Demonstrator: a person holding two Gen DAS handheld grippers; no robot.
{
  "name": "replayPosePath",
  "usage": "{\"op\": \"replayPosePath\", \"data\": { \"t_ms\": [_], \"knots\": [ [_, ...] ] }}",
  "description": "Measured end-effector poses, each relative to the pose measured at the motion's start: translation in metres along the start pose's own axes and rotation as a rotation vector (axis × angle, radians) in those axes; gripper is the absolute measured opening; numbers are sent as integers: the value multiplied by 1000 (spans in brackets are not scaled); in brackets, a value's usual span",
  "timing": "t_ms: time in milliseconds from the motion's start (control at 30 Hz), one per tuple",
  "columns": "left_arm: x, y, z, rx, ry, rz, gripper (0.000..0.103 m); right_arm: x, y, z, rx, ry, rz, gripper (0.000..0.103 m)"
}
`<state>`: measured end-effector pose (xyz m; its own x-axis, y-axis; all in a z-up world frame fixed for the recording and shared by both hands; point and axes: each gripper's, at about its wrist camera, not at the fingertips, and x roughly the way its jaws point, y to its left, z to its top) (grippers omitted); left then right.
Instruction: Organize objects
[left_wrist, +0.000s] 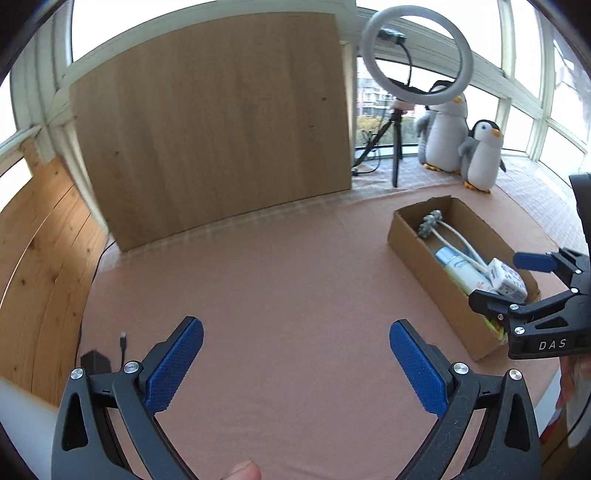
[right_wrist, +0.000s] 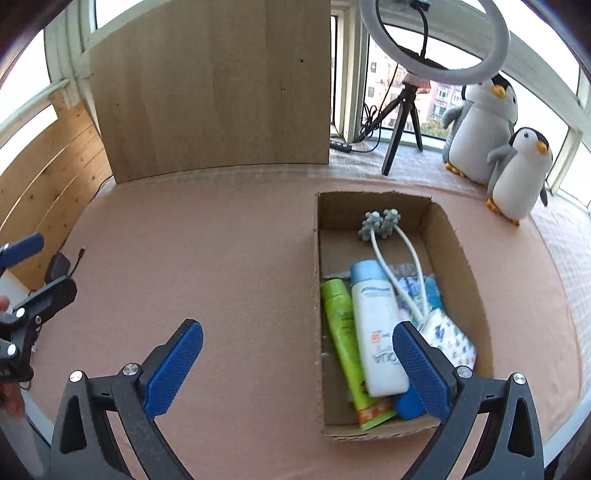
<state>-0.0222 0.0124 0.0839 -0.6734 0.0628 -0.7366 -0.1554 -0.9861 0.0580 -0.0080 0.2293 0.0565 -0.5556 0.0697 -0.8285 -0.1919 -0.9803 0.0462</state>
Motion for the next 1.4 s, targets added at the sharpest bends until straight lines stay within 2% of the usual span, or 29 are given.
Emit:
{"op": "replayPosePath", "data": {
  "t_ms": [67, 133, 300, 600, 900, 1133, 1400],
  "knots": [
    [-8, 19, -17, -63, 12, 26, 102, 8, 14, -5, 29, 48, -34, 101],
    [-17, 36, -32, -127, 18, 46, 102, 11, 30, -9, 3, 77, -51, 101],
    [-35, 66, -57, -228, 8, 53, 102, 2, 61, -11, -56, 58, -79, 101],
    [-68, 92, -60, -308, -62, 16, 102, -13, 89, -17, -100, 38, -68, 101],
    [-81, 95, -51, -304, -69, 107, 102, -14, 94, -16, -107, 36, -75, 101],
    [-79, 93, -47, -293, -58, 111, 102, -11, 98, -14, -124, 36, -74, 101],
    [-74, 86, -43, -288, -46, 77, 102, -9, 98, -16, -134, 30, -78, 101]
  ]
}}
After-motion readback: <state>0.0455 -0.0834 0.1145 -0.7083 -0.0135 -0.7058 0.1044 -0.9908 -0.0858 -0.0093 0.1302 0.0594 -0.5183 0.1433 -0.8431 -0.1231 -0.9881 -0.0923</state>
